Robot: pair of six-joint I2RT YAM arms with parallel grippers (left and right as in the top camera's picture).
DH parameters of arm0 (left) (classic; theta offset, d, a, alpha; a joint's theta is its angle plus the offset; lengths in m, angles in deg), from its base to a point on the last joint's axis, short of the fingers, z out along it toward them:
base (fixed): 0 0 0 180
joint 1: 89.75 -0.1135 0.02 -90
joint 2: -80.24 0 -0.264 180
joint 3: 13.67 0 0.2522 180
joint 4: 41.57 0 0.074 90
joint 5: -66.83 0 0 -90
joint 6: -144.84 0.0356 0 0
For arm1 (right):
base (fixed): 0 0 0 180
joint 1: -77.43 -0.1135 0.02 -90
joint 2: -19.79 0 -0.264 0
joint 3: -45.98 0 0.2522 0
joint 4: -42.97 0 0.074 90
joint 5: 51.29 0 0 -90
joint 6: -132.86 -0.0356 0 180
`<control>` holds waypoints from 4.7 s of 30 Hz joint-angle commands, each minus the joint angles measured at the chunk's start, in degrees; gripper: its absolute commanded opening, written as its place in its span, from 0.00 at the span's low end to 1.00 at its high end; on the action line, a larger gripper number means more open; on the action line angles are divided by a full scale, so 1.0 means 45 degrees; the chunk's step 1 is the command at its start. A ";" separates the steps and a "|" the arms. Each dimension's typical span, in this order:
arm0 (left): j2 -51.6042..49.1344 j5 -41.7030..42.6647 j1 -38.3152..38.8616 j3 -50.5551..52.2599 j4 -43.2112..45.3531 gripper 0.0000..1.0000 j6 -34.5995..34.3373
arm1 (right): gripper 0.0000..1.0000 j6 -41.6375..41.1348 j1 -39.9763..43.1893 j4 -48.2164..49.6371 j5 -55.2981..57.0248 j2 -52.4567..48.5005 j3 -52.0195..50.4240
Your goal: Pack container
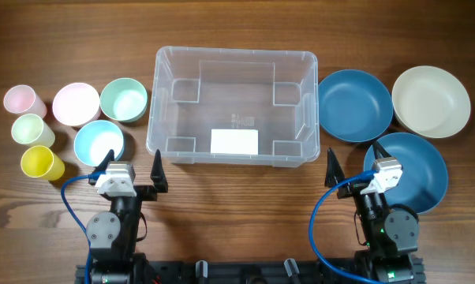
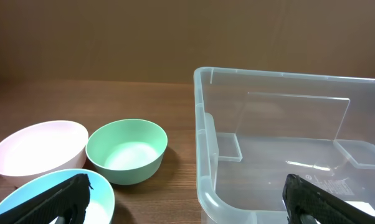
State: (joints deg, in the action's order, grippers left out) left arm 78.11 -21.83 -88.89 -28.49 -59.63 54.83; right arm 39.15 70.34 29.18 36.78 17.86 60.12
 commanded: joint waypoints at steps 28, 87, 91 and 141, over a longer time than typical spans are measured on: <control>-0.3910 -0.5115 0.0078 -0.7271 -0.0933 1.00 -0.1384 | 1.00 0.0131 -0.0005 0.0039 -0.0165 -0.0087 -0.0019; -1.7680 -0.1277 -0.2477 -1.4134 -1.0550 1.00 -0.0083 | 1.00 0.0131 -0.0005 0.0039 -0.0165 -0.0083 -0.0019; -1.8331 -0.1253 -0.2467 -1.4134 -1.0360 0.99 -0.0078 | 1.00 0.0131 -0.0005 0.0039 -0.0165 -0.0087 -0.0019; -2.1697 -0.0874 -0.2467 -1.4095 -0.8986 1.00 -0.0087 | 1.00 0.0126 -0.0005 0.0044 -0.0165 -0.0087 -0.0019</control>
State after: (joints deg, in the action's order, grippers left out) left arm -18.94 -26.66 -99.68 -92.40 -100.22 53.36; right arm 39.13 70.34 29.18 36.78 17.75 60.12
